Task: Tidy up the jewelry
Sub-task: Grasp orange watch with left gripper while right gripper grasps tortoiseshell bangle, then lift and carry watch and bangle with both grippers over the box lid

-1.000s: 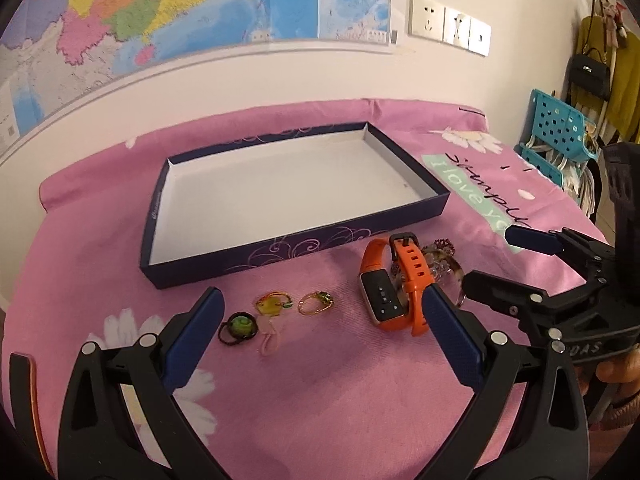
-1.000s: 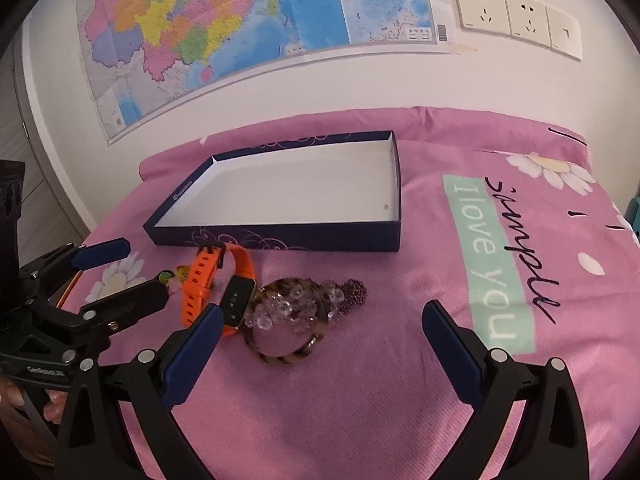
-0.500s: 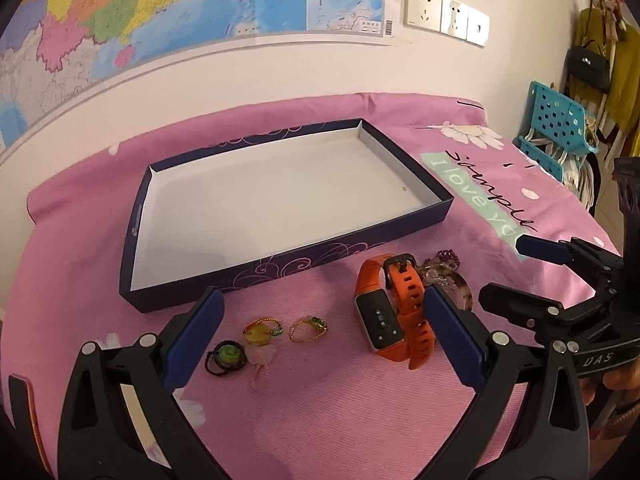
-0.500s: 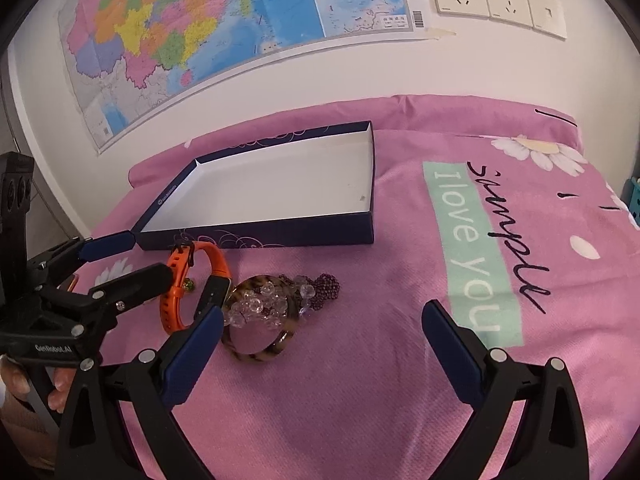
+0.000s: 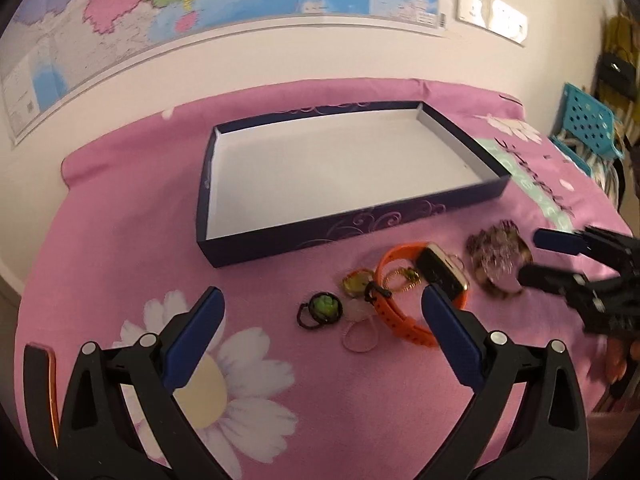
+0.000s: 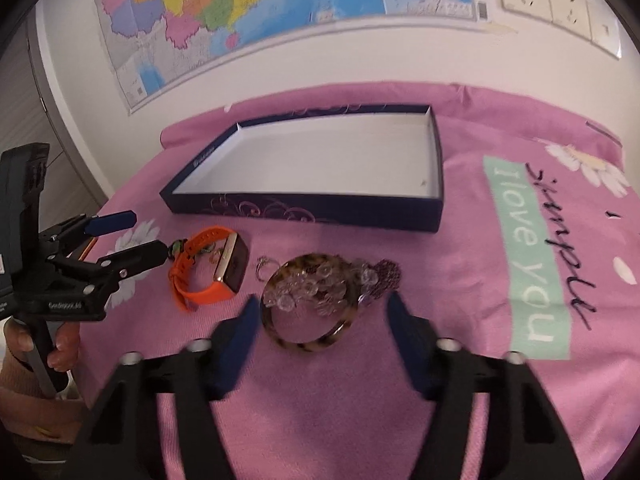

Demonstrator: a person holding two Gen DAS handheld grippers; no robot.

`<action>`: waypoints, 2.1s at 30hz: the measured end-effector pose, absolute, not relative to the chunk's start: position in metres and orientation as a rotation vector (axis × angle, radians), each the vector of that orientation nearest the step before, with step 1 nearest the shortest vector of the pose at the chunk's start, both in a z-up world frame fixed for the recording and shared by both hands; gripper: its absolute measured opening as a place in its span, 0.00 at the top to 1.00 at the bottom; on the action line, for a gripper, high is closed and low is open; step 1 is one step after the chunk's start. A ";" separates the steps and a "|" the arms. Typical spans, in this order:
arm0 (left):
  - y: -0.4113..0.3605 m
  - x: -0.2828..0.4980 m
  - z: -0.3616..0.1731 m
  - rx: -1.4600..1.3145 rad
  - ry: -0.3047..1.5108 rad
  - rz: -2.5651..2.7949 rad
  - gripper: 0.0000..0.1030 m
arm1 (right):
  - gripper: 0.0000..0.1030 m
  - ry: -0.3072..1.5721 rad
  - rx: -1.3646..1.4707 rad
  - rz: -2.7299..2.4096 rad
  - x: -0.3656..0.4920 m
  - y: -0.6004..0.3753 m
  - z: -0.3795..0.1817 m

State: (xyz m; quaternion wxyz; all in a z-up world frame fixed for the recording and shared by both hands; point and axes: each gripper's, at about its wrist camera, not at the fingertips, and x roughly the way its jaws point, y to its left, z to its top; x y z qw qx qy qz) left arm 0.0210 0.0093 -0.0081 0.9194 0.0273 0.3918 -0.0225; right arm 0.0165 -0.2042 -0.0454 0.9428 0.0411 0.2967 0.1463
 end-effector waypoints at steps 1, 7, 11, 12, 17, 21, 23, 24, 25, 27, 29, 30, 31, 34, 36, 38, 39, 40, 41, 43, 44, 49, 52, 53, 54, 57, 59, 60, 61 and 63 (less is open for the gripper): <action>0.009 0.021 -0.008 0.059 0.802 -0.060 0.06 | 0.52 0.614 0.090 0.303 0.018 -0.204 -0.047; -0.003 0.031 -0.001 0.110 0.764 -0.147 0.18 | 0.65 0.646 0.120 0.303 0.020 -0.209 -0.050; -0.012 0.045 -0.006 0.153 0.783 -0.208 0.33 | 0.75 0.665 0.126 0.307 0.024 -0.211 -0.052; -0.014 0.048 -0.008 0.162 0.789 -0.217 0.38 | 0.76 0.668 0.126 0.307 0.025 -0.211 -0.053; -0.021 0.060 -0.017 0.196 0.831 -0.276 0.57 | 0.88 0.674 0.139 0.304 0.029 -0.215 -0.053; -0.024 0.060 -0.022 0.204 0.858 -0.306 0.81 | 0.92 0.668 0.131 0.294 0.030 -0.217 -0.051; -0.026 0.057 -0.024 0.210 0.873 -0.310 0.86 | 0.94 0.663 0.124 0.291 0.031 -0.218 -0.049; -0.027 0.055 -0.024 0.207 0.886 -0.314 0.87 | 0.94 0.657 0.121 0.288 0.030 -0.219 -0.048; -0.027 0.054 -0.025 0.210 0.893 -0.317 0.87 | 0.94 0.655 0.111 0.286 0.031 -0.219 -0.047; -0.030 0.050 -0.026 0.231 0.903 -0.319 0.86 | 0.94 0.656 0.091 0.282 0.031 -0.218 -0.046; -0.034 0.046 -0.026 0.261 0.899 -0.326 0.78 | 0.93 0.674 0.071 0.284 0.034 -0.218 -0.047; -0.035 0.046 -0.027 0.269 0.898 -0.328 0.76 | 0.93 0.678 0.062 0.282 0.034 -0.217 -0.048; -0.036 0.047 -0.027 0.280 0.898 -0.329 0.76 | 0.92 0.682 0.056 0.283 0.035 -0.217 -0.048; -0.036 0.053 -0.028 0.271 0.904 -0.341 0.78 | 0.92 0.687 0.031 0.280 0.037 -0.215 -0.048; -0.036 0.056 -0.028 0.263 0.906 -0.339 0.83 | 0.93 0.683 0.028 0.279 0.037 -0.215 -0.048; -0.035 0.055 -0.026 0.255 0.896 -0.328 0.90 | 0.94 0.676 0.030 0.277 0.037 -0.216 -0.047; -0.033 0.053 -0.024 0.242 0.892 -0.324 0.94 | 0.94 0.672 0.036 0.283 0.036 -0.217 -0.045; -0.031 0.052 -0.022 0.226 0.891 -0.329 0.94 | 0.94 0.666 0.042 0.285 0.035 -0.218 -0.044; -0.027 0.051 -0.020 0.206 0.886 -0.325 0.94 | 0.94 0.660 0.046 0.286 0.034 -0.220 -0.042; -0.022 0.048 -0.015 0.187 0.876 -0.318 0.94 | 0.94 0.644 0.045 0.284 0.033 -0.222 -0.036; -0.020 0.046 -0.014 0.175 0.875 -0.320 0.94 | 0.94 0.638 0.048 0.289 0.033 -0.222 -0.034; -0.008 0.042 -0.008 0.100 0.873 -0.303 0.93 | 0.94 0.610 0.060 0.311 0.031 -0.223 -0.023; 0.001 0.042 -0.005 0.031 0.871 -0.296 0.93 | 0.94 0.599 0.060 0.316 0.032 -0.223 -0.018; 0.004 0.043 -0.004 0.010 0.868 -0.295 0.93 | 0.94 0.596 0.062 0.319 0.033 -0.223 -0.017; 0.008 0.043 -0.003 -0.012 0.865 -0.288 0.92 | 0.94 0.595 0.063 0.321 0.033 -0.223 -0.017; 0.014 0.043 -0.004 -0.057 0.867 -0.287 0.92 | 0.94 0.595 0.062 0.332 0.035 -0.219 -0.016; 0.017 0.040 -0.007 -0.081 0.875 -0.288 0.92 | 0.94 0.599 0.063 0.338 0.036 -0.217 -0.017; 0.017 0.038 -0.009 -0.081 0.881 -0.293 0.92 | 0.94 0.602 0.062 0.339 0.036 -0.216 -0.018; 0.016 0.035 -0.013 -0.074 0.894 -0.300 0.92 | 0.94 0.607 0.060 0.342 0.037 -0.215 -0.019; 0.013 0.031 -0.021 -0.052 0.922 -0.310 0.88 | 0.94 0.616 0.061 0.348 0.039 -0.214 -0.021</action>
